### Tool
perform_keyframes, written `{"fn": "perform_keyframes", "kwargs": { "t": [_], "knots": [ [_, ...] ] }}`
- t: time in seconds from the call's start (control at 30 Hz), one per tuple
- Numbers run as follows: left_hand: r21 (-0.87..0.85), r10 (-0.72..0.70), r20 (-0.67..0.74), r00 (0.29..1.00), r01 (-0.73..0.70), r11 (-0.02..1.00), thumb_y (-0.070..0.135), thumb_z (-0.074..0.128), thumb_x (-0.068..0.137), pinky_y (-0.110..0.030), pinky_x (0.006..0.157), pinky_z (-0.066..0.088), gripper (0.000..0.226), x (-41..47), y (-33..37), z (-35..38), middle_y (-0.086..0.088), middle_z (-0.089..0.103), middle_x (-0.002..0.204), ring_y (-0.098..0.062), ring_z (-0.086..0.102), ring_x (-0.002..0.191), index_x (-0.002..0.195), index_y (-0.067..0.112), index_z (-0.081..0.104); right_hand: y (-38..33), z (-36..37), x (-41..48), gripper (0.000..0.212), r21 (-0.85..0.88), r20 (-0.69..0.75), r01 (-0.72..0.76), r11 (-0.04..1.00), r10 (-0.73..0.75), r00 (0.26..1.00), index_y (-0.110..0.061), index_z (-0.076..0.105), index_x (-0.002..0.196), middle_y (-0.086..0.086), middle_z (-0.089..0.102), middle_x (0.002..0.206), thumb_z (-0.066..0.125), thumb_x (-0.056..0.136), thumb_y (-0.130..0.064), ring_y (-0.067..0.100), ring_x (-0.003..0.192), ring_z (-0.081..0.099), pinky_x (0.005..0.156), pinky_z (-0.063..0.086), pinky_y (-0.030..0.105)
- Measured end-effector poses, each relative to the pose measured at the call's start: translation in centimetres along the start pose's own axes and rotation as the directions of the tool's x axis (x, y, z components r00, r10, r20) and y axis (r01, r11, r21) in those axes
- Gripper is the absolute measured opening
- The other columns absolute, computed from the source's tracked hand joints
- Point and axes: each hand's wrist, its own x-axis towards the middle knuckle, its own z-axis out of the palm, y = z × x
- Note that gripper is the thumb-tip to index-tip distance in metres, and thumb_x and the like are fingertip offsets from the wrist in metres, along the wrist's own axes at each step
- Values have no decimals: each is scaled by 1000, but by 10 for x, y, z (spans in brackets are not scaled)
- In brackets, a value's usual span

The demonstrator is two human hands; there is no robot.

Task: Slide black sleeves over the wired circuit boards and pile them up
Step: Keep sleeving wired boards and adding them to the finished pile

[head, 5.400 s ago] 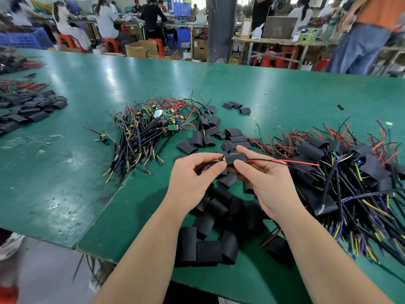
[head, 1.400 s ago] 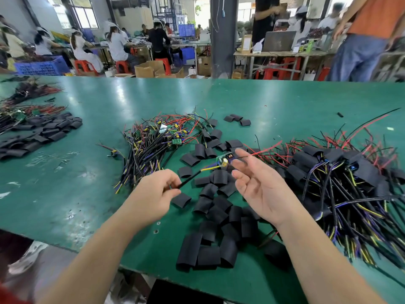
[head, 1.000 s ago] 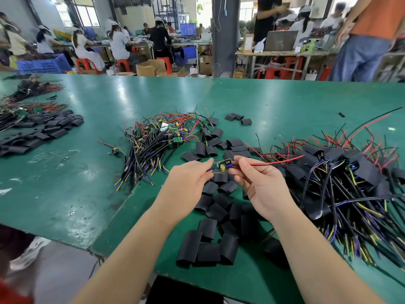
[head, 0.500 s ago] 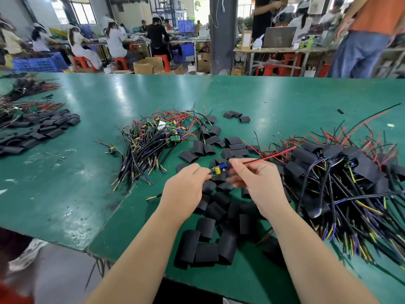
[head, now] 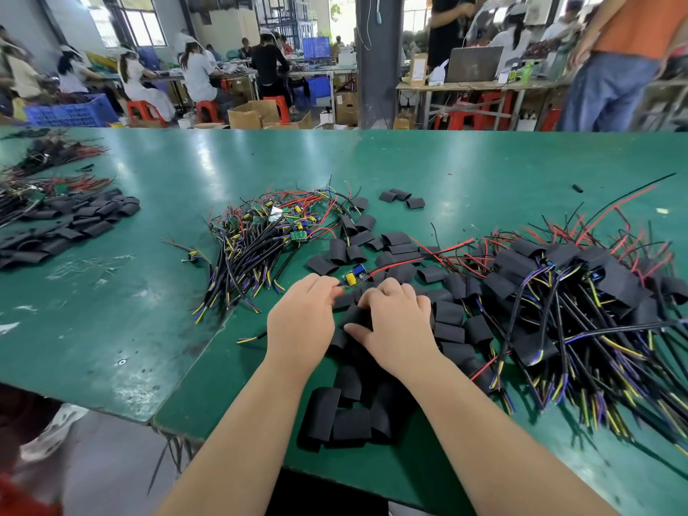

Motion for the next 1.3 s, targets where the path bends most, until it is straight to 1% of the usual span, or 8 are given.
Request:
{"fn": "perform_keyframes", "kwargs": {
  "t": [0.1, 0.17, 0.3, 0.5, 0.6, 0.8, 0.9, 1.3],
  "knots": [
    [-20, -21, 24, 999, 21, 1000, 7, 56, 86, -28, 55, 33, 13, 0, -2, 1, -5, 62, 77, -29, 59, 73, 86, 8, 69, 2, -6, -1, 21, 336, -58, 65, 940, -48, 997, -19, 55, 80, -1, 52, 101, 72, 81, -30, 14, 90, 48, 81, 37, 28],
    [-24, -34, 41, 999, 35, 999, 6, 52, 88, -31, 56, 38, 17, 0, -4, 0, -6, 63, 81, -29, 60, 78, 90, 8, 69, 3, -12, -3, 37, 536, -132, 82, 840, -13, 991, -22, 42, 61, -1, 60, 90, 75, 74, -14, 4, 72, 48, 68, 36, 15],
    [-43, -62, 50, 997, 64, 997, -1, 55, 88, -33, 54, 40, 17, -2, -6, -2, -4, 64, 85, -29, 60, 81, 92, 10, 68, 13, -30, -7, 42, 781, -174, -4, 625, 223, 959, -23, 36, 56, -15, 68, 70, 69, 72, -2, -2, 53, 49, 55, 38, 15],
    [-71, -63, 39, 997, 66, 995, -8, 55, 84, -33, 54, 43, 23, -1, -7, -2, -1, 67, 87, -28, 61, 81, 91, 10, 68, 39, -59, -6, 46, 976, 27, 75, -204, 455, 890, -17, 35, 61, 9, 69, 76, 56, 81, 19, 11, 48, 47, 41, 32, 18],
    [-73, -60, 48, 997, 63, 995, -8, 55, 83, -37, 54, 46, 23, -1, -8, -3, -3, 66, 87, -29, 61, 81, 92, 10, 68, 51, -69, -6, 33, 897, 79, 126, -423, 436, 897, -13, 41, 66, 13, 65, 78, 58, 88, 4, 10, 53, 50, 46, 38, 16],
    [-72, 20, 32, 999, -18, 997, -6, 51, 80, -34, 51, 45, 24, -2, -6, -7, -3, 66, 82, -29, 61, 77, 90, 7, 68, 57, -72, -4, 14, 797, 142, 195, -571, 492, 859, -13, 53, 87, -3, 62, 61, 61, 92, -23, 6, 53, 56, 54, 46, 12],
    [-67, 31, 37, 999, -29, 997, -9, 54, 78, -32, 49, 43, 24, -2, -5, -8, -3, 65, 80, -28, 61, 75, 89, 6, 68, 56, -73, -4, 29, 760, 160, 187, -622, 459, 874, -12, 55, 96, -1, 64, 68, 69, 79, -31, 5, 53, 55, 55, 48, 11],
    [-56, -11, 55, 998, 14, 998, -9, 52, 83, -27, 54, 35, 24, -2, -5, -8, -4, 66, 85, -28, 61, 81, 90, 7, 69, 51, -80, -8, 31, 722, 97, 194, -664, 374, 922, -14, 53, 95, 8, 71, 86, 67, 76, -33, 4, 53, 52, 54, 46, 11]
  ]
}}
